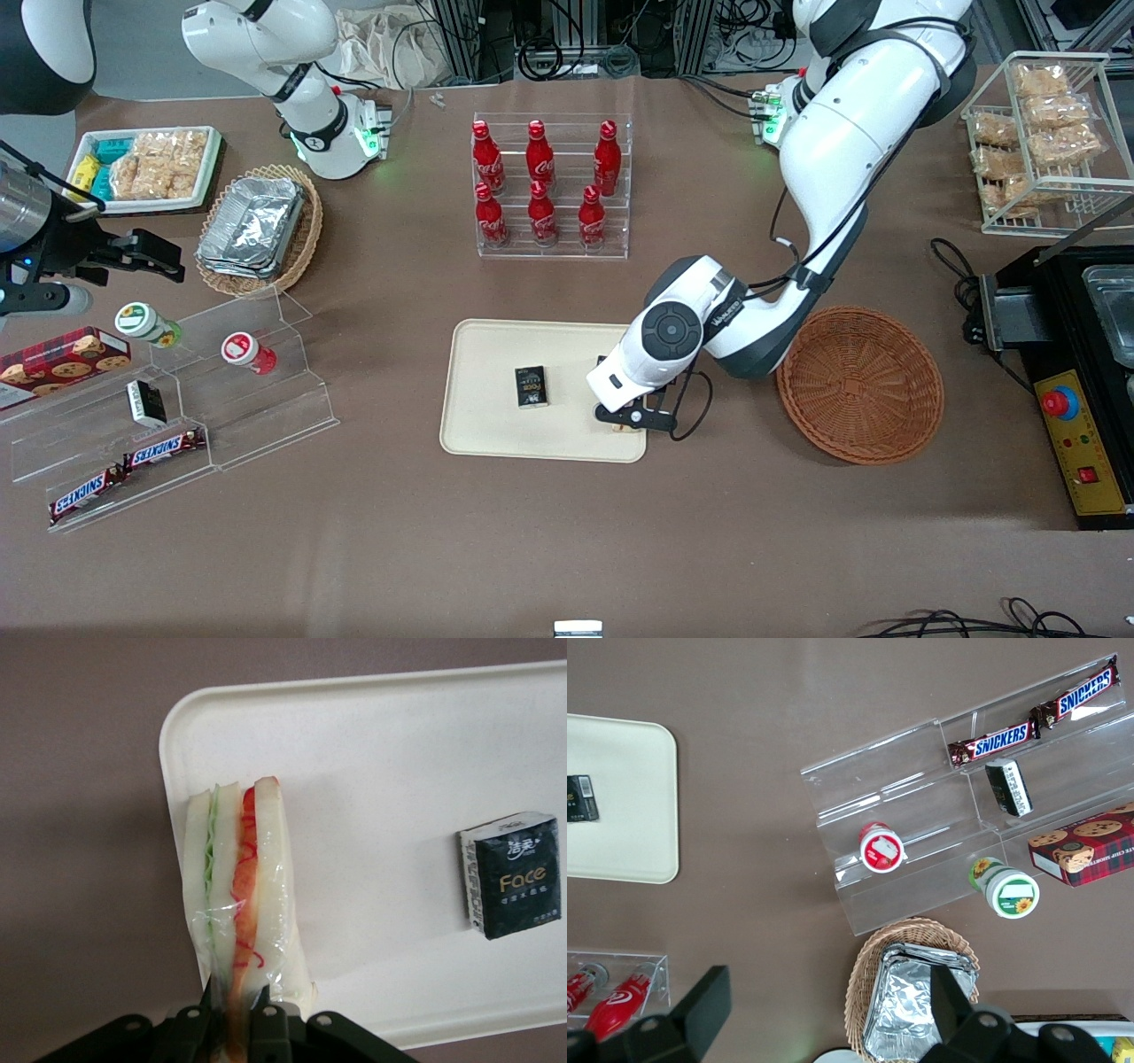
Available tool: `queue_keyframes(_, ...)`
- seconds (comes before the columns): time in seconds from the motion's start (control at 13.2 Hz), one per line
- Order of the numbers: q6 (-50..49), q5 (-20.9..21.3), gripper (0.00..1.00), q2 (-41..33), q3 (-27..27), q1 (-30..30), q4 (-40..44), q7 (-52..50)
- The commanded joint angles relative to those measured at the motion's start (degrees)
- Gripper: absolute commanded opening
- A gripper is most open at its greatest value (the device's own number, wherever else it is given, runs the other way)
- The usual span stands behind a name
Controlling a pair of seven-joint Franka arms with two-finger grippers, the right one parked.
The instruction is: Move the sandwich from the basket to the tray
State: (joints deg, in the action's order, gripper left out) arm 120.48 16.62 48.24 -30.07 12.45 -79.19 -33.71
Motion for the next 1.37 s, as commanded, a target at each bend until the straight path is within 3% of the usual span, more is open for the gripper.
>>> queue_keyframes(0.0,0.11,1.22,0.35,0.71,-0.08,0.56,1.32,-1.45)
queue_keyframes(0.08,0.11,1.22,0.99,0.80,-0.08,0.56,1.32,-1.45)
queue_keyframes(0.61,-5.04,0.78,0.99,-3.31,-0.08,-0.14,1.32,-2.16)
queue_keyframes(0.83,-12.61,-0.10,0.99,-9.46,-1.12,-4.61,0.70,-0.32)
queue_keyframes(1.06,-18.85,-4.31,0.99,-15.96,-2.10,-9.36,0.44,5.12)
queue_keyframes(1.29,-26.67,-4.32,0.99,-22.38,-2.01,-13.84,0.44,7.50)
